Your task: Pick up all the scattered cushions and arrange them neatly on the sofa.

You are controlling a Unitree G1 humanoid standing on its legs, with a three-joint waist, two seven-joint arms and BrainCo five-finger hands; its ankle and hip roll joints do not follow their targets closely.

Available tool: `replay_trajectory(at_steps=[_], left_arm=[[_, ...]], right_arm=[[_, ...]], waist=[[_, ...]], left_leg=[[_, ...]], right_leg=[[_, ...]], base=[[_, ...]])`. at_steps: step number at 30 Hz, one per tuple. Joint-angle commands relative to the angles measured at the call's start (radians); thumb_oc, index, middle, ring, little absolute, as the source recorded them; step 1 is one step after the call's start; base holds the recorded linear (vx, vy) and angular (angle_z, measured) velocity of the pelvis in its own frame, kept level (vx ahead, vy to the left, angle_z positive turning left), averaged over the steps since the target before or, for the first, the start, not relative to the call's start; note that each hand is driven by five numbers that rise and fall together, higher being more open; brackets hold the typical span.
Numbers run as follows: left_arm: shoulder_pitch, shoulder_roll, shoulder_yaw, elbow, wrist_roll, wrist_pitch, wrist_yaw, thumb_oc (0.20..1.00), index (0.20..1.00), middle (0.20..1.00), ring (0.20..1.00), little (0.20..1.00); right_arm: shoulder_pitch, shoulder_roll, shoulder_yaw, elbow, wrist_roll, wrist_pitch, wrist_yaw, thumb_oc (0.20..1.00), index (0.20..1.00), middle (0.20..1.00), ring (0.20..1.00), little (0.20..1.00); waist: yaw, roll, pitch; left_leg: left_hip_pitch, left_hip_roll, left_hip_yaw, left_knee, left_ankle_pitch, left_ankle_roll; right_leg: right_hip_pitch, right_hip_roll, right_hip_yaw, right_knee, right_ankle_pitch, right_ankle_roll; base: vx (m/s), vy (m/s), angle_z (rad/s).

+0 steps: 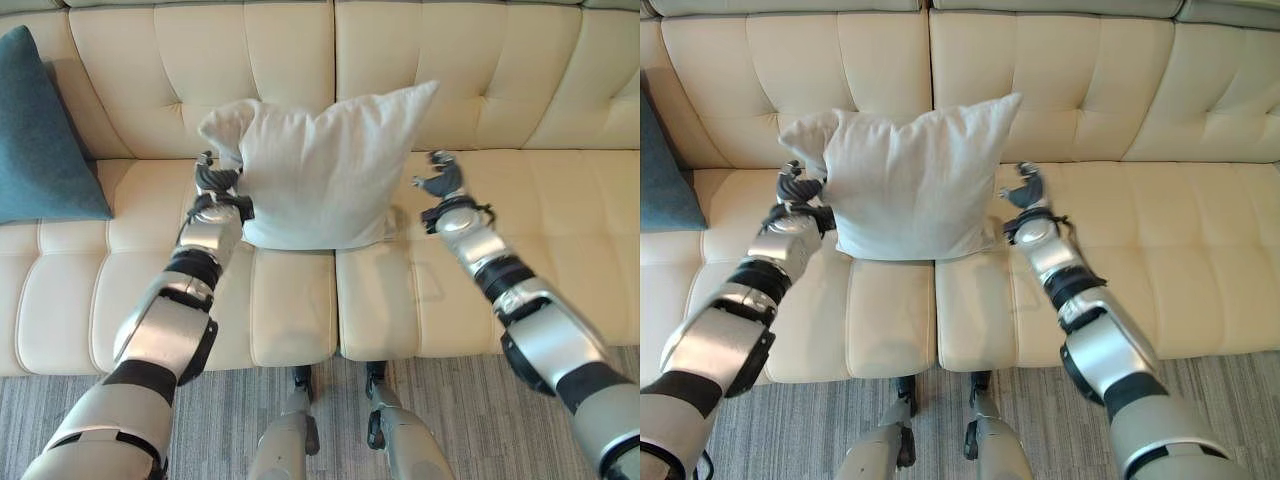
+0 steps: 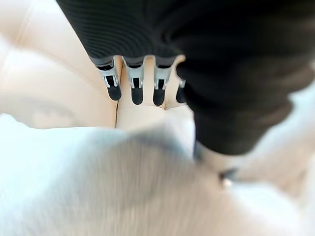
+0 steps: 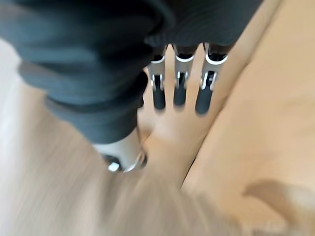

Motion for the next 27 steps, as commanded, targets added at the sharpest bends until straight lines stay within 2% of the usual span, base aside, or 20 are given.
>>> replay_trajectory(at_steps=[1, 2, 3, 5, 6, 8, 12, 13, 18, 23, 27], left_arm=[[-0.036, 0.051, 0.071, 0.018, -0.201, -0.074, -0.001, 1.000, 1.000, 1.000, 1.000, 1.000], [-0.034, 0.051, 0.070, 0.016, -0.201, -0.074, 0.000, 1.000, 1.000, 1.000, 1.000, 1.000], [0.027, 0.077, 0.109, -0.046, -0.182, -0.083, -0.001, 1.000, 1.000, 1.000, 1.000, 1.000], [0.148, 0.147, 0.136, -0.097, -0.031, -0.061, -0.020, 1.000, 1.000, 1.000, 1.000, 1.000], [0.217, 0.186, 0.136, -0.141, 0.087, -0.057, -0.032, 1.000, 1.000, 1.000, 1.000, 1.000], [0.360, 0.196, 0.171, -0.208, 0.175, -0.052, -0.046, 1.000, 1.000, 1.000, 1.000, 1.000], [0.647, 0.122, 0.277, -0.329, 0.292, -0.036, -0.066, 1.000, 1.000, 1.000, 1.000, 1.000], [0.746, 0.073, 0.313, -0.389, 0.298, -0.040, -0.061, 1.000, 1.000, 1.000, 1.000, 1.000], [0.987, -0.042, 0.366, -0.421, 0.405, 0.000, -0.109, 1.000, 1.000, 1.000, 1.000, 1.000], [1.081, -0.113, 0.346, -0.364, 0.505, 0.030, -0.139, 1.000, 1.000, 1.000, 1.000, 1.000], [1.090, -0.145, 0.341, -0.310, 0.511, 0.038, -0.144, 1.000, 1.000, 1.000, 1.000, 1.000]], right_arm=[[0.006, -0.061, -0.155, 0.029, 0.215, -0.044, -0.072, 1.000, 1.000, 1.000, 1.000, 1.000], [0.010, -0.060, -0.156, 0.025, 0.215, -0.044, -0.074, 1.000, 1.000, 1.000, 1.000, 1.000], [0.090, -0.066, -0.239, -0.024, 0.253, -0.082, -0.105, 1.000, 1.000, 1.000, 1.000, 1.000], [0.238, -0.099, -0.311, -0.068, 0.262, -0.111, -0.085, 1.000, 1.000, 1.000, 1.000, 1.000], [0.323, -0.114, -0.342, -0.087, 0.253, -0.119, -0.061, 1.000, 1.000, 1.000, 1.000, 1.000], [0.452, -0.118, -0.390, -0.123, 0.240, -0.126, -0.034, 1.000, 1.000, 1.000, 1.000, 1.000], [0.694, -0.059, -0.477, -0.237, 0.175, -0.128, 0.025, 1.000, 1.000, 1.000, 1.000, 1.000], [0.761, -0.043, -0.496, -0.272, 0.150, -0.120, 0.035, 1.000, 1.000, 1.000, 1.000, 1.000], [0.942, 0.011, -0.552, -0.312, 0.040, -0.094, 0.087, 1.000, 1.000, 1.000, 1.000, 1.000], [1.060, 0.077, -0.551, -0.293, -0.033, -0.074, 0.124, 1.000, 1.000, 1.000, 1.000, 1.000], [1.081, 0.099, -0.523, -0.253, -0.072, -0.058, 0.139, 1.000, 1.000, 1.000, 1.000, 1.000]], waist=[[0.006, 0.009, 0.028], [0.006, 0.008, 0.028], [0.006, 0.015, 0.020], [0.008, 0.020, 0.003], [0.009, 0.021, -0.006], [0.012, 0.023, -0.029], [0.016, 0.023, -0.060], [0.018, 0.023, -0.067], [0.023, 0.023, -0.101], [0.018, 0.019, -0.110], [0.013, 0.017, -0.092]], left_leg=[[0.097, -0.017, -0.014, -0.007, -0.120, -0.064], [0.096, -0.017, -0.014, -0.007, -0.117, -0.063], [0.112, -0.020, -0.017, -0.007, -0.126, -0.058], [0.143, -0.021, -0.016, -0.007, -0.140, -0.053], [0.164, -0.022, -0.016, -0.007, -0.150, -0.052], [0.184, -0.025, -0.012, -0.007, -0.158, -0.048], [0.226, -0.029, -0.009, -0.007, -0.174, -0.039], [0.241, -0.030, -0.013, -0.007, -0.179, -0.036], [0.264, -0.039, -0.016, -0.007, -0.190, -0.025], [0.278, -0.050, -0.024, -0.007, -0.194, -0.013], [0.289, -0.054, -0.012, -0.007, -0.197, -0.007]], right_leg=[[0.118, -0.020, 0.008, -0.004, -0.156, 0.109], [0.117, -0.020, 0.007, -0.004, -0.154, 0.108], [0.132, -0.022, 0.005, -0.004, -0.158, 0.106], [0.165, -0.025, -0.003, -0.004, -0.168, 0.105], [0.185, -0.025, -0.006, -0.004, -0.175, 0.105], [0.205, -0.029, -0.009, -0.004, -0.181, 0.105], [0.245, -0.032, -0.010, -0.004, -0.190, 0.106], [0.260, -0.033, -0.012, -0.004, -0.194, 0.107], [0.286, -0.041, -0.017, -0.004, -0.193, 0.110], [0.304, -0.051, -0.024, -0.004, -0.183, 0.113], [0.312, -0.056, -0.030, -0.004, -0.162, 0.118]], base=[[0.00, 0.000, 0.00], [0.00, 0.000, 0.00], [0.04, 0.031, -0.03], [0.07, 0.042, -0.04], [0.06, 0.036, -0.02], [0.05, 0.039, -0.01], [0.02, 0.042, -0.04], [-0.01, 0.040, -0.09], [-0.05, 0.063, 0.02], [-0.09, 0.072, 0.10], [-0.14, 0.059, 0.00]])
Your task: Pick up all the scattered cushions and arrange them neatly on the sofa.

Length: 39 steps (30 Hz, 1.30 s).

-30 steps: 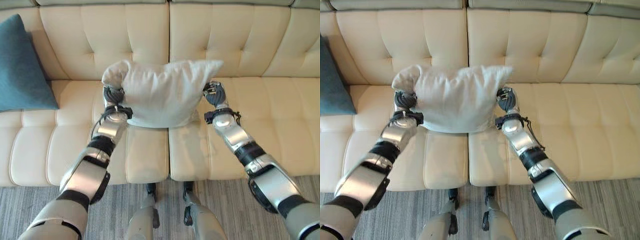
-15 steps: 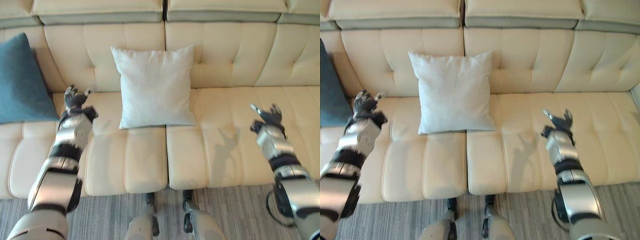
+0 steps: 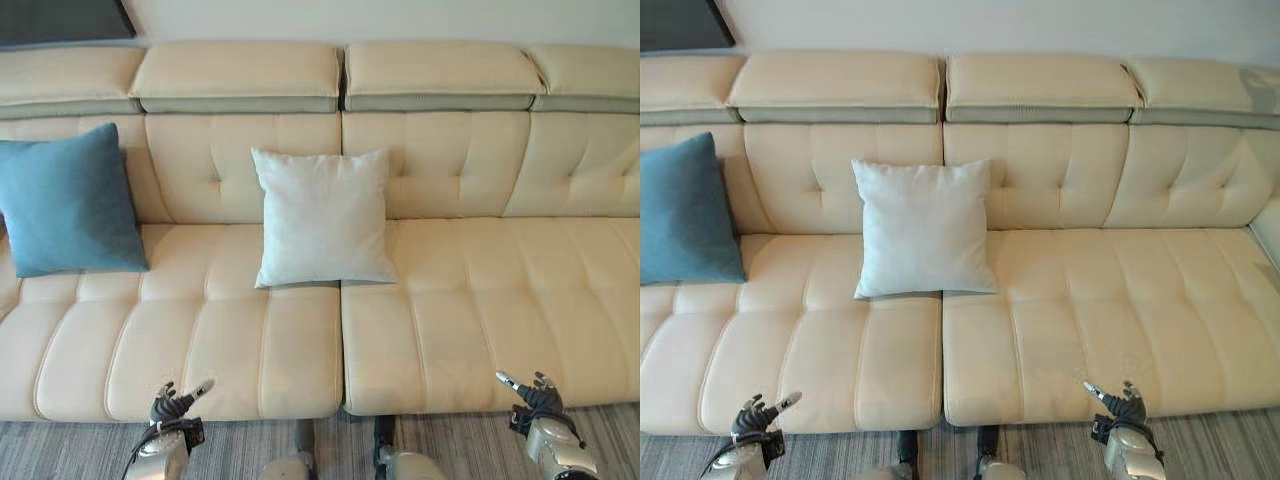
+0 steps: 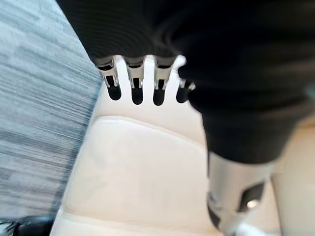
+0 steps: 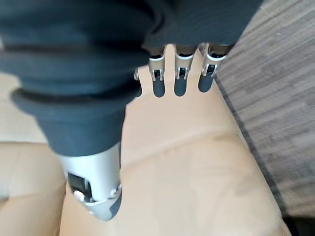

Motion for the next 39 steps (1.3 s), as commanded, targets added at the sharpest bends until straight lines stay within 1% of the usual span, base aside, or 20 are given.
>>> replay_trajectory(at_steps=[1, 3, 4, 6, 11, 13, 14, 15, 16, 17, 18, 19, 20, 21, 22, 24, 25, 28, 34, 39], left_arm=[[-0.078, 0.014, -0.031, 0.044, 0.066, -0.021, 0.000, 1.000, 1.000, 1.000, 1.000, 1.000], [-0.088, 0.008, -0.038, 0.057, 0.061, -0.022, 0.001, 1.000, 1.000, 1.000, 1.000, 1.000], [-0.084, 0.007, -0.066, 0.020, 0.081, -0.029, 0.006, 1.000, 1.000, 1.000, 1.000, 1.000], [-0.072, -0.008, -0.071, 0.014, 0.050, -0.034, -0.003, 1.000, 1.000, 1.000, 1.000, 1.000], [-0.021, -0.010, -0.066, -0.062, 0.027, -0.036, -0.034, 1.000, 1.000, 1.000, 1.000, 1.000], [-0.009, -0.005, -0.059, -0.076, 0.027, -0.034, -0.040, 1.000, 1.000, 1.000, 1.000, 1.000], [0.002, -0.001, -0.048, -0.095, 0.029, -0.030, -0.043, 1.000, 1.000, 1.000, 1.000, 1.000], [0.004, -0.006, -0.051, -0.099, 0.026, -0.029, -0.042, 1.000, 1.000, 1.000, 1.000, 1.000], [0.008, -0.010, -0.056, -0.110, 0.034, -0.026, -0.049, 1.000, 1.000, 1.000, 1.000, 1.000], [0.010, -0.014, -0.064, -0.117, 0.042, -0.021, -0.051, 1.000, 1.000, 1.000, 1.000, 1.000], [0.010, -0.015, -0.064, -0.118, 0.042, -0.021, -0.051, 1.000, 1.000, 1.000, 1.000, 1.000], [0.012, -0.018, -0.072, -0.119, 0.052, -0.023, -0.057, 1.000, 1.000, 1.000, 1.000, 1.000], [0.018, -0.026, -0.073, -0.114, 0.056, -0.021, -0.059, 1.000, 1.000, 1.000, 1.000, 1.000], [0.022, -0.030, -0.072, -0.113, 0.056, -0.020, -0.061, 1.000, 1.000, 1.000, 1.000, 1.000], [0.030, -0.035, -0.073, -0.115, 0.050, -0.020, -0.067, 1.000, 1.000, 1.000, 1.000, 1.000], [0.035, -0.040, -0.077, -0.116, 0.044, -0.019, -0.072, 1.000, 1.000, 1.000, 1.000, 1.000], [0.037, -0.043, -0.076, -0.116, 0.037, -0.016, -0.072, 1.000, 1.000, 1.000, 1.000, 1.000], [0.036, -0.049, -0.103, -0.109, 0.064, -0.010, -0.073, 1.000, 1.000, 1.000, 1.000, 1.000], [0.051, -0.051, -0.117, -0.118, 0.091, -0.004, -0.078, 1.000, 1.000, 1.000, 1.000, 1.000], [0.061, -0.054, -0.116, -0.107, 0.099, -0.001, -0.075, 1.000, 1.000, 1.000, 1.000, 1.000]], right_arm=[[-0.059, -0.028, 0.027, 0.024, -0.065, -0.002, 0.011, 1.000, 1.000, 1.000, 1.000, 1.000], [-0.072, -0.025, 0.042, 0.037, -0.071, -0.002, 0.010, 1.000, 1.000, 1.000, 1.000, 1.000], [-0.075, -0.012, 0.061, 0.034, -0.068, -0.009, 0.018, 1.000, 1.000, 1.000, 1.000, 1.000], [-0.072, -0.003, 0.092, 0.034, -0.074, -0.018, 0.032, 1.000, 1.000, 1.000, 1.000, 1.000], [-0.036, -0.018, 0.143, -0.031, -0.138, -0.005, 0.075, 1.000, 1.000, 1.000, 1.000, 1.000], [-0.029, -0.025, 0.154, -0.071, -0.151, -0.003, 0.091, 1.000, 1.000, 1.000, 1.000, 1.000], [-0.018, -0.037, 0.173, -0.119, -0.173, -0.003, 0.092, 1.000, 1.000, 1.000, 1.000, 1.000], [-0.013, -0.039, 0.178, -0.125, -0.174, -0.005, 0.093, 1.000, 1.000, 1.000, 1.000, 1.000], [0.003, -0.047, 0.183, -0.148, -0.178, -0.009, 0.096, 1.000, 1.000, 1.000, 1.000, 1.000], [0.010, -0.058, 0.188, -0.163, -0.182, -0.010, 0.097, 1.000, 1.000, 1.000, 1.000, 1.000], [0.010, -0.058, 0.188, -0.164, -0.182, -0.009, 0.098, 1.000, 1.000, 1.000, 1.000, 1.000], [0.011, -0.063, 0.192, -0.165, -0.184, -0.008, 0.097, 1.000, 1.000, 1.000, 1.000, 1.000], [0.002, -0.063, 0.202, -0.160, -0.188, -0.005, 0.103, 1.000, 1.000, 1.000, 1.000, 1.000], [0.002, -0.058, 0.206, -0.166, -0.191, -0.002, 0.104, 1.000, 1.000, 1.000, 1.000, 1.000], [0.000, -0.058, 0.211, -0.163, -0.193, 0.000, 0.109, 1.000, 1.000, 1.000, 1.000, 1.000], [-0.003, -0.060, 0.217, -0.165, -0.194, -0.001, 0.112, 1.000, 1.000, 1.000, 1.000, 1.000], [-0.002, -0.054, 0.216, -0.163, -0.193, 0.002, 0.114, 1.000, 1.000, 1.000, 1.000, 1.000], [0.008, -0.046, 0.218, -0.148, -0.195, 0.001, 0.108, 1.000, 1.000, 1.000, 1.000, 1.000], [0.029, -0.035, 0.213, -0.147, -0.207, 0.007, 0.106, 1.000, 1.000, 1.000, 1.000, 1.000], [0.037, -0.022, 0.220, -0.141, -0.215, 0.013, 0.109, 1.000, 1.000, 1.000, 1.000, 1.000]], waist=[[0.001, 0.002, 0.048], [0.001, 0.006, 0.062], [0.003, 0.015, 0.079], [0.011, 0.015, 0.065], [0.028, -0.009, 0.031], [0.036, -0.015, 0.030], [0.045, -0.020, 0.033], [0.044, -0.017, 0.039], [0.035, -0.009, 0.064], [0.032, 0.000, 0.095], [0.029, 0.001, 0.095], [0.037, 0.000, 0.119], [0.037, -0.012, 0.114], [0.035, -0.020, 0.109], [0.039, -0.027, 0.096], [0.040, -0.027, 0.088], [0.033, -0.020, 0.074], [0.014, 0.008, 0.038], [0.004, 0.019, 0.023], [0.004, 0.010, 0.018]], left_leg=[[0.056, -0.028, 0.015, 0.002, -0.133, 0.003], [0.054, -0.019, 0.023, 0.002, -0.126, 0.005], [0.054, -0.003, 0.037, 0.002, -0.115, 0.010], [0.043, 0.004, 0.051, 0.002, -0.108, 0.009], [0.023, -0.001, 0.057, 0.002, -0.088, 0.001], [0.009, 0.004, 0.059, 0.002, -0.072, -0.004], [-0.028, 0.021, 0.064, 0.002, -0.019, -0.025], [-0.038, 0.025, 0.056, 0.002, 0.003, -0.037], [-0.062, 0.038, 0.026, 0.002, 0.049, -0.067], [-0.078, 0.048, 0.007, 0.002, 0.079, -0.091], [-0.079, 0.048, 0.004, 0.002, 0.080, -0.091], [-0.069, 0.034, -0.050, 0.002, 0.071, -0.083], [-0.043, 0.018, -0.064, 0.062, 0.021, -0.051], [-0.034, 0.016, -0.048, 0.113, -0.026, -0.039], [-0.024, 0.001, -0.064, 0.206, -0.106, -0.021], [0.014, -0.007, -0.064, 0.254, -0.179, -0.008], [0.045, 0.002, -0.057, 0.216, -0.177, -0.005], [0.124, 0.011, -0.050, 0.025, -0.106, -0.020], [0.150, 0.003, -0.051, 0.002, -0.115, -0.019], [0.164, -0.001, -0.041, 0.002, -0.132, -0.014]], right_leg=[[0.075, -0.029, -0.026, 0.003, -0.086, 0.081], [0.058, -0.024, -0.023, 0.053, -0.105, 0.078], [0.048, -0.015, -0.026, 0.172, -0.174, 0.059], [0.072, -0.007, -0.034, 0.273, -0.250, 0.040], [0.165, 0.019, -0.001, 0.246, -0.269, 0.042], [0.192, 0.028, -0.006, 0.196, -0.286, 0.028], [0.213, 0.055, -0.004, 0.100, -0.303, 0.000], [0.217, 0.071, 0.002, 0.077, -0.306, -0.012], [0.206, 0.103, -0.011, 0.067, -0.308, -0.031], [0.195, 0.115, -0.032, 0.081, -0.305, -0.039], [0.195, 0.116, -0.034, 0.082, -0.306, -0.040], [0.175, 0.107, -0.046, 0.107, -0.301, -0.042], [0.155, 0.091, -0.049, 0.111, -0.279, -0.038], [0.151, 0.078, -0.050, 0.108, -0.272, -0.038], [0.146, 0.066, -0.045, 0.094, -0.260, -0.038], [0.142, 0.063, -0.032, 0.089, -0.259, -0.037], [0.136, 0.069, -0.031, 0.087, -0.260, -0.036], [0.135, 0.086, -0.039, 0.065, -0.250, -0.027], [0.155, 0.080, -0.034, 0.041, -0.230, -0.017], [0.178, 0.072, -0.019, 0.012, -0.211, -0.006]], base=[[-0.23, 0.000, -0.07], [-0.23, -0.002, -0.16], [-0.20, -0.013, -0.18], [-0.24, -0.073, -0.33], [-0.15, -0.147, -0.21], [-0.21, -0.191, -0.13], [-0.34, -0.292, -0.18], [-0.58, -0.473, 0.11], [-0.59, -0.404, -0.09], [-0.48, -0.318, 0.38], [-0.45, -0.217, 0.77], [-0.36, -0.137, 0.95], [-0.43, -0.156, 0.57], [-0.30, -0.083, -0.21], [-0.18, -0.024, -0.16], [-0.09, 0.025, -0.07], [-0.01, 0.069, -0.05], [0.01, 0.087, 0.06], [-0.02, 0.102, 0.00], [0.00, 0.092, -0.11]])
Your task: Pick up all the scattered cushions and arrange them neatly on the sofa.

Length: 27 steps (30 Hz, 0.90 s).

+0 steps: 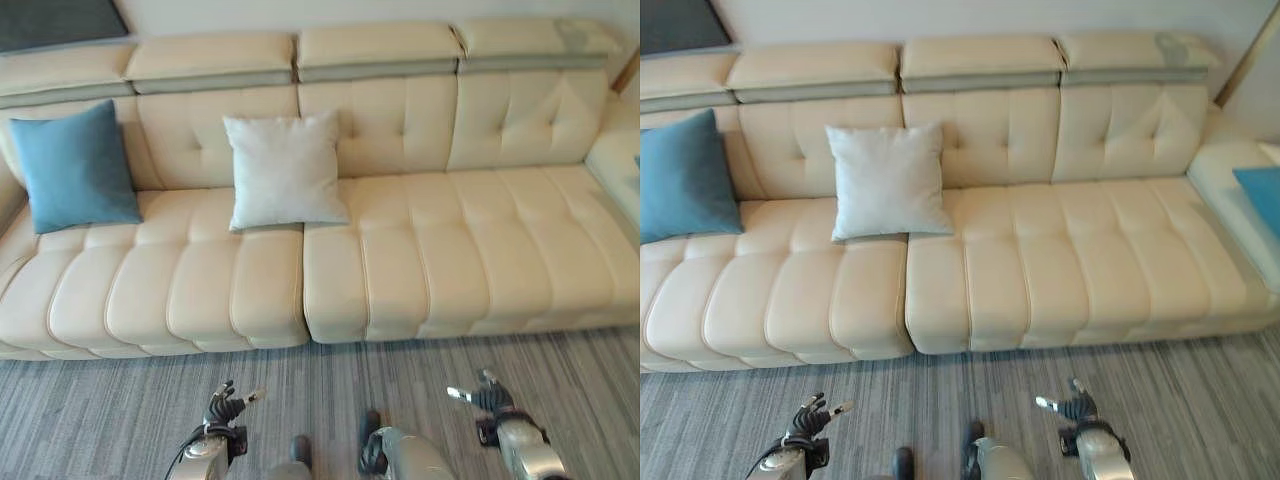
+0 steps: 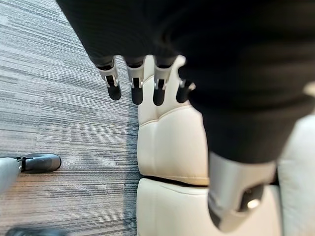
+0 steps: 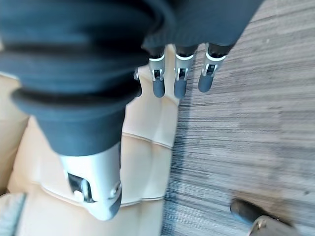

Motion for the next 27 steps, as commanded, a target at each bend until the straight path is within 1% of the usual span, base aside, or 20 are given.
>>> replay_trajectory(at_steps=[1, 9, 11, 17, 18, 19, 20, 21, 22, 23, 24, 25, 26, 27], left_arm=[[-0.003, 0.026, 0.004, 0.003, 0.038, -0.023, 0.009, 1.000, 1.000, 1.000, 1.000, 1.000], [-0.001, 0.029, 0.004, 0.001, 0.043, -0.021, 0.017, 1.000, 1.000, 1.000, 1.000, 1.000], [-0.007, 0.028, -0.003, 0.004, 0.042, -0.019, 0.021, 1.000, 1.000, 1.000, 1.000, 1.000], [-0.032, 0.026, -0.019, 0.041, 0.049, -0.014, 0.019, 1.000, 1.000, 1.000, 1.000, 1.000], [-0.045, 0.028, -0.028, 0.053, 0.057, -0.013, 0.021, 1.000, 1.000, 1.000, 1.000, 1.000], [-0.045, 0.028, -0.029, 0.054, 0.057, -0.013, 0.021, 1.000, 1.000, 1.000, 1.000, 1.000], [-0.056, 0.026, -0.033, 0.078, 0.062, -0.011, 0.020, 1.000, 1.000, 1.000, 1.000, 1.000], [-0.075, 0.026, -0.037, 0.095, 0.067, -0.014, 0.022, 1.000, 1.000, 1.000, 1.000, 1.000], [-0.075, 0.026, -0.037, 0.095, 0.067, -0.014, 0.022, 1.000, 1.000, 1.000, 1.000, 1.000], [-0.078, 0.027, -0.035, 0.086, 0.063, -0.018, 0.026, 1.000, 1.000, 1.000, 1.000, 1.000], [-0.079, 0.027, -0.035, 0.086, 0.063, -0.018, 0.026, 1.000, 1.000, 1.000, 1.000, 1.000], [-0.099, 0.035, -0.026, 0.098, 0.055, -0.018, 0.032, 1.000, 1.000, 1.000, 1.000, 1.000], [-0.102, 0.039, -0.022, 0.094, 0.055, -0.019, 0.034, 1.000, 1.000, 1.000, 1.000, 1.000], [-0.106, 0.041, -0.016, 0.104, 0.056, -0.017, 0.035, 1.000, 1.000, 1.000, 1.000, 1.000]], right_arm=[[-0.010, -0.004, -0.001, -0.022, -0.019, -0.023, -0.006, 1.000, 1.000, 1.000, 1.000, 1.000], [-0.012, 0.008, 0.010, -0.027, -0.025, -0.019, -0.008, 1.000, 1.000, 1.000, 1.000, 1.000], [-0.018, 0.016, 0.014, -0.025, -0.025, -0.019, -0.014, 1.000, 1.000, 1.000, 1.000, 1.000], [-0.021, 0.031, 0.010, -0.002, -0.012, -0.020, -0.024, 1.000, 1.000, 1.000, 1.000, 1.000], [-0.021, 0.038, 0.006, 0.004, -0.004, -0.019, -0.029, 1.000, 1.000, 1.000, 1.000, 1.000], [-0.021, 0.038, 0.005, 0.004, -0.004, -0.019, -0.029, 1.000, 1.000, 1.000, 1.000, 1.000], [-0.019, 0.041, 0.000, 0.012, 0.000, -0.018, -0.033, 1.000, 1.000, 1.000, 1.000, 1.000], [-0.025, 0.048, -0.006, 0.033, 0.007, -0.020, -0.037, 1.000, 1.000, 1.000, 1.000, 1.000], [-0.025, 0.048, -0.006, 0.033, 0.007, -0.020, -0.037, 1.000, 1.000, 1.000, 1.000, 1.000], [-0.030, 0.053, -0.014, 0.038, 0.008, -0.019, -0.041, 1.000, 1.000, 1.000, 1.000, 1.000], [-0.030, 0.053, -0.014, 0.038, 0.008, -0.019, -0.041, 1.000, 1.000, 1.000, 1.000, 1.000], [-0.036, 0.048, -0.030, 0.038, 0.013, -0.019, -0.050, 1.000, 1.000, 1.000, 1.000, 1.000], [-0.038, 0.048, -0.039, 0.039, 0.015, -0.020, -0.055, 1.000, 1.000, 1.000, 1.000, 1.000], [-0.036, 0.044, -0.053, 0.049, 0.018, -0.020, -0.062, 1.000, 1.000, 1.000, 1.000, 1.000]], waist=[[-0.014, -0.001, -0.047], [-0.010, -0.009, -0.044], [-0.012, -0.011, -0.043], [-0.024, -0.011, -0.038], [-0.037, -0.010, -0.027], [-0.035, -0.010, -0.027], [-0.046, -0.009, -0.019], [-0.057, -0.005, -0.009], [-0.055, -0.005, -0.011], [-0.063, 0.000, -0.003], [-0.061, 0.000, -0.004], [-0.069, 0.009, 0.012], [-0.068, 0.010, 0.014], [-0.066, 0.011, 0.016]], left_leg=[[-0.015, -0.070, 0.020, -0.003, -0.012, 0.015], [-0.012, -0.077, 0.021, -0.003, -0.018, 0.022], [-0.011, -0.084, 0.022, -0.003, -0.022, 0.029], [-0.018, -0.091, 0.036, -0.003, -0.024, 0.040], [-0.023, -0.093, 0.053, -0.003, -0.025, 0.047], [-0.023, -0.093, 0.054, -0.003, -0.025, 0.047], [-0.026, -0.095, 0.075, -0.003, -0.030, 0.051], [-0.031, -0.093, 0.122, -0.003, -0.031, 0.059], [-0.034, -0.093, 0.124, -0.003, -0.031, 0.059], [-0.031, -0.089, 0.176, -0.003, -0.038, 0.065], [-0.033, -0.089, 0.179, -0.003, -0.038, 0.065], [-0.012, -0.074, 0.239, -0.003, -0.063, 0.065], [-0.006, -0.066, 0.273, -0.003, -0.066, 0.060], [0.001, -0.057, 0.312, -0.003, -0.067, 0.053]], right_leg=[[0.224, -0.022, 0.010, -0.272, 0.019, 0.065], [0.230, -0.035, 0.013, -0.279, 0.033, 0.079], [0.229, -0.042, 0.022, -0.279, 0.042, 0.088], [0.206, -0.051, 0.048, -0.271, 0.057, 0.096], [0.182, -0.056, 0.066, -0.256, 0.065, 0.101], [0.181, -0.055, 0.068, -0.255, 0.065, 0.101], [0.163, -0.057, 0.086, -0.248, 0.072, 0.107], [0.129, -0.061, 0.116, -0.235, 0.088, 0.119], [0.126, -0.061, 0.118, -0.235, 0.089, 0.119], [0.099, -0.067, 0.131, -0.214, 0.096, 0.129], [0.096, -0.066, 0.134, -0.214, 0.098, 0.129], [0.068, -0.094, 0.066, -0.141, 0.081, 0.141], [0.066, -0.111, -0.004, -0.133, 0.084, 0.142], [0.067, -0.134, -0.094, -0.122, 0.085, 0.140]], base=[[-0.01, 0.073, -0.39], [-0.01, 0.072, -0.12], [-0.01, 0.116, -0.18], [-0.03, 0.073, 0.01], [-0.05, 0.063, -0.35], [-0.10, 0.107, -0.38], [-0.11, 0.116, -0.41], [-0.11, 0.115, -0.49], [-0.10, 0.127, -0.90], [-0.03, 0.056, -1.05], [-0.02, 0.098, -1.62], [0.00, 0.027, -1.35], [-0.01, 0.010, -1.49], [-0.02, -0.041, -1.24]])
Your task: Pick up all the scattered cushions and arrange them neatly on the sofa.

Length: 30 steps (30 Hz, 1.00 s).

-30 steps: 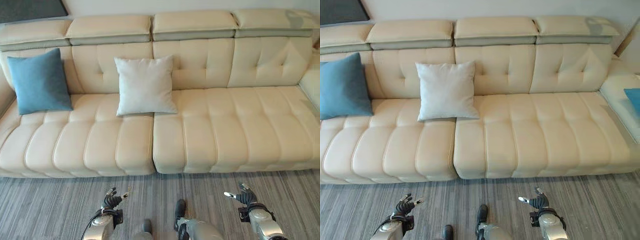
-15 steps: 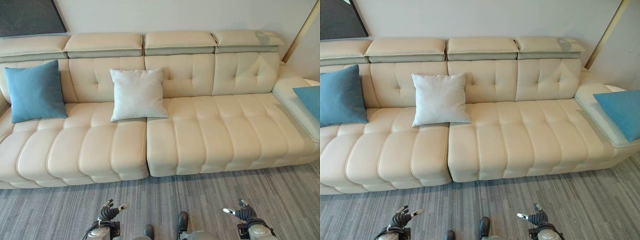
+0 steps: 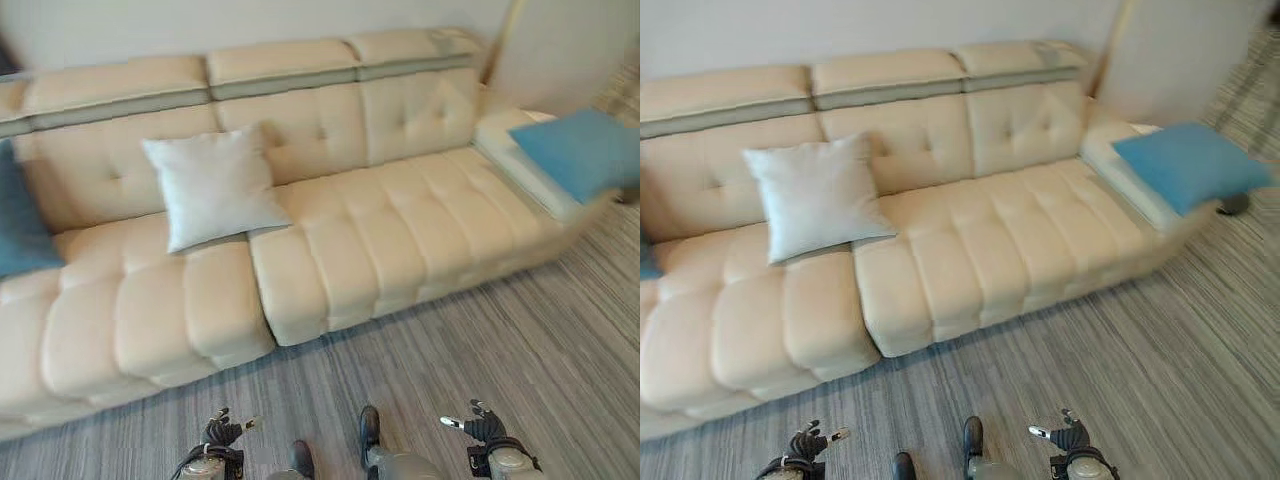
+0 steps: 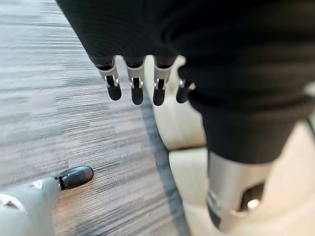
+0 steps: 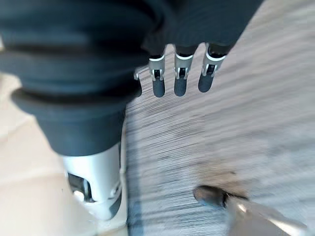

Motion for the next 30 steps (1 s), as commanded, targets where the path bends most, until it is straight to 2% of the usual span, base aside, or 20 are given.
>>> replay_trajectory(at_steps=[1, 2, 3, 5, 7, 10, 13, 16, 17, 18, 19, 20, 21, 22, 25, 26, 27, 28, 29, 30], left_arm=[[-0.056, 0.040, 0.021, 0.003, 0.022, -0.026, 0.012, 1.000, 1.000, 1.000, 1.000, 1.000], [-0.056, 0.040, 0.021, 0.003, 0.022, -0.026, 0.012, 1.000, 1.000, 1.000, 1.000, 1.000], [-0.055, 0.040, 0.026, 0.023, 0.032, -0.017, 0.004, 1.000, 1.000, 1.000, 1.000, 1.000], [-0.056, 0.040, 0.033, 0.048, 0.042, -0.012, -0.006, 1.000, 1.000, 1.000, 1.000, 1.000], [-0.064, 0.034, 0.036, 0.067, 0.037, -0.008, -0.010, 1.000, 1.000, 1.000, 1.000, 1.000], [-0.096, 0.016, 0.029, 0.127, 0.031, -0.007, -0.009, 1.000, 1.000, 1.000, 1.000, 1.000], [-0.113, 0.003, 0.027, 0.153, 0.009, -0.011, -0.010, 1.000, 1.000, 1.000, 1.000, 1.000], [-0.125, 0.000, 0.009, 0.158, -0.004, -0.016, -0.012, 1.000, 1.000, 1.000, 1.000, 1.000], [-0.126, -0.002, 0.006, 0.152, -0.018, -0.020, -0.008, 1.000, 1.000, 1.000, 1.000, 1.000], [-0.130, -0.005, -0.004, 0.144, -0.032, -0.026, -0.006, 1.000, 1.000, 1.000, 1.000, 1.000], [-0.131, -0.005, -0.004, 0.144, -0.032, -0.026, -0.005, 1.000, 1.000, 1.000, 1.000, 1.000], [-0.125, -0.009, -0.011, 0.133, -0.054, -0.030, -0.001, 1.000, 1.000, 1.000, 1.000, 1.000], [-0.125, -0.009, -0.011, 0.133, -0.055, -0.030, -0.001, 1.000, 1.000, 1.000, 1.000, 1.000], [-0.110, -0.022, -0.012, 0.132, -0.074, -0.039, 0.005, 1.000, 1.000, 1.000, 1.000, 1.000], [-0.084, -0.030, -0.005, 0.120, -0.086, -0.040, 0.004, 1.000, 1.000, 1.000, 1.000, 1.000], [-0.075, -0.032, -0.002, 0.122, -0.086, -0.038, 0.004, 1.000, 1.000, 1.000, 1.000, 1.000], [-0.069, -0.035, 0.000, 0.131, -0.081, -0.036, 0.008, 1.000, 1.000, 1.000, 1.000, 1.000], [-0.070, -0.041, -0.007, 0.131, -0.081, -0.036, 0.016, 1.000, 1.000, 1.000, 1.000, 1.000], [-0.070, -0.041, -0.007, 0.131, -0.081, -0.036, 0.016, 1.000, 1.000, 1.000, 1.000, 1.000], [-0.079, -0.038, -0.005, 0.148, -0.083, -0.032, 0.023, 1.000, 1.000, 1.000, 1.000, 1.000]], right_arm=[[-0.018, -0.037, -0.039, -0.014, 0.026, -0.021, -0.040, 1.000, 1.000, 1.000, 1.000, 1.000], [-0.018, -0.037, -0.039, -0.014, 0.026, -0.021, -0.040, 1.000, 1.000, 1.000, 1.000, 1.000], [-0.015, -0.045, -0.051, 0.007, 0.023, -0.014, -0.038, 1.000, 1.000, 1.000, 1.000, 1.000], [-0.007, -0.053, -0.067, 0.031, 0.014, -0.007, -0.034, 1.000, 1.000, 1.000, 1.000, 1.000], [-0.006, -0.060, -0.080, 0.053, 0.010, 0.001, -0.038, 1.000, 1.000, 1.000, 1.000, 1.000], [-0.004, -0.061, -0.093, 0.096, 0.035, -0.001, -0.041, 1.000, 1.000, 1.000, 1.000, 1.000], [-0.010, -0.072, -0.098, 0.105, 0.052, -0.005, -0.043, 1.000, 1.000, 1.000, 1.000, 1.000], [-0.018, -0.086, -0.092, 0.112, 0.070, -0.011, -0.044, 1.000, 1.000, 1.000, 1.000, 1.000], [-0.020, -0.093, -0.085, 0.103, 0.073, -0.015, -0.045, 1.000, 1.000, 1.000, 1.000, 1.000], [-0.024, -0.099, -0.076, 0.098, 0.076, -0.018, -0.047, 1.000, 1.000, 1.000, 1.000, 1.000], [-0.025, -0.099, -0.077, 0.098, 0.076, -0.018, -0.047, 1.000, 1.000, 1.000, 1.000, 1.000], [-0.032, -0.110, -0.063, 0.091, 0.073, -0.016, -0.046, 1.000, 1.000, 1.000, 1.000, 1.000], [-0.032, -0.110, -0.063, 0.090, 0.073, -0.016, -0.046, 1.000, 1.000, 1.000, 1.000, 1.000], [-0.043, -0.116, -0.042, 0.078, 0.064, -0.018, -0.040, 1.000, 1.000, 1.000, 1.000, 1.000], [-0.044, -0.123, -0.030, 0.062, 0.054, -0.016, -0.034, 1.000, 1.000, 1.000, 1.000, 1.000], [-0.041, -0.127, -0.030, 0.057, 0.053, -0.018, -0.034, 1.000, 1.000, 1.000, 1.000, 1.000], [-0.044, -0.133, -0.025, 0.054, 0.051, -0.023, -0.035, 1.000, 1.000, 1.000, 1.000, 1.000], [-0.054, -0.143, -0.018, 0.055, 0.052, -0.027, -0.039, 1.000, 1.000, 1.000, 1.000, 1.000], [-0.054, -0.143, -0.018, 0.055, 0.052, -0.027, -0.039, 1.000, 1.000, 1.000, 1.000, 1.000], [-0.062, -0.146, -0.012, 0.059, 0.054, -0.028, -0.043, 1.000, 1.000, 1.000, 1.000, 1.000]], waist=[[-0.013, -0.002, 0.011], [-0.013, -0.002, 0.011], [-0.014, -0.007, 0.006], [-0.011, -0.013, 0.001], [-0.021, -0.012, -0.003], [-0.041, -0.012, -0.021], [-0.055, 0.003, -0.033], [-0.071, 0.006, -0.026], [-0.064, 0.005, -0.018], [-0.050, 0.004, -0.005], [-0.050, 0.004, -0.005], [-0.033, -0.001, 0.005], [-0.035, -0.001, 0.004], [-0.004, -0.003, 0.011], [0.028, -0.016, 0.009], [0.036, -0.016, 0.008], [0.049, -0.010, 0.006], [0.056, 0.004, 0.016], [0.057, 0.003, 0.017], [0.063, 0.011, 0.025]], left_leg=[[0.050, -0.042, -0.003, 0.001, -0.139, -0.052], [0.050, -0.042, -0.003, 0.001, -0.140, -0.052], [0.067, -0.036, 0.060, 0.001, -0.140, -0.059], [0.091, -0.035, 0.123, 0.001, -0.145, -0.064], [0.105, -0.033, 0.156, 0.001, -0.145, -0.068], [0.118, -0.025, 0.179, 0.001, -0.140, -0.086], [0.131, -0.005, 0.197, 0.027, -0.137, -0.104], [0.098, 0.088, 0.223, 0.250, -0.143, -0.148], [0.081, 0.115, 0.192, 0.337, -0.106, -0.164], [0.055, 0.125, 0.125, 0.407, -0.074, -0.170], [0.053, 0.127, 0.124, 0.412, -0.075, -0.171], [0.003, 0.104, -0.005, 0.483, -0.061, -0.155], [-0.001, 0.106, -0.008, 0.487, -0.062, -0.156], [-0.074, -0.001, -0.185, 0.493, -0.126, -0.116], [-0.133, -0.070, -0.325, 0.382, -0.155, -0.073], [-0.145, -0.095, -0.377, 0.327, -0.153, -0.072], [-0.147, -0.123, -0.452, 0.207, -0.100, -0.081], [-0.214, -0.131, -0.533, 0.079, 0.001, -0.100], [-0.210, -0.131, -0.532, 0.074, 0.003, -0.100], [-0.233, -0.127, -0.527, 0.001, 0.046, -0.123]], right_leg=[[0.104, -0.105, -0.137, 0.012, 0.032, 0.084], [0.104, -0.105, -0.138, 0.012, 0.031, 0.084], [0.105, -0.119, -0.233, 0.004, 0.044, 0.087], [0.113, -0.131, -0.332, -0.010, 0.062, 0.094], [0.114, -0.135, -0.366, -0.021, 0.073, 0.100], [0.135, -0.102, -0.318, -0.090, 0.064, 0.094], [0.152, -0.083, -0.288, -0.094, 0.041, 0.081], [0.186, -0.056, -0.261, -0.088, -0.024, 0.035], [0.206, -0.039, -0.242, -0.091, -0.044, 0.016], [0.221, -0.021, -0.216, -0.092, -0.061, -0.004], [0.221, -0.019, -0.216, -0.092, -0.061, -0.005], [0.238, -0.003, -0.170, -0.100, -0.076, -0.027], [0.237, -0.002, -0.173, -0.099, -0.077, -0.028], [0.239, 0.007, -0.089, -0.097, -0.078, -0.033], [0.238, 0.004, -0.016, -0.106, -0.069, -0.026], [0.244, 0.008, 0.004, -0.108, -0.071, -0.025], [0.252, 0.025, 0.035, -0.117, -0.075, -0.028], [0.257, 0.046, 0.051, -0.113, -0.085, -0.035], [0.257, 0.045, 0.052, -0.112, -0.087, -0.035], [0.274, 0.065, 0.070, -0.114, -0.099, -0.037]], base=[[-0.01, -0.028, -1.45], [0.02, -0.066, -1.67], [0.04, -0.091, -1.56], [0.08, -0.135, -1.22], [0.09, -0.163, -1.34], [0.15, -0.239, -0.71], [0.19, -0.261, -0.36], [0.22, -0.374, -0.38], [0.25, -0.367, -0.15], [0.17, -0.242, -0.50], [0.19, -0.247, -0.79], [0.11, -0.134, -0.86], [0.23, -0.146, -0.97], [0.18, -0.032, -1.01], [0.21, -0.057, -1.50], [0.26, -0.046, -0.94], [0.39, -0.058, -0.79], [0.29, -0.042, -0.73], [0.30, -0.033, -0.75], [0.16, -0.008, -0.38]])
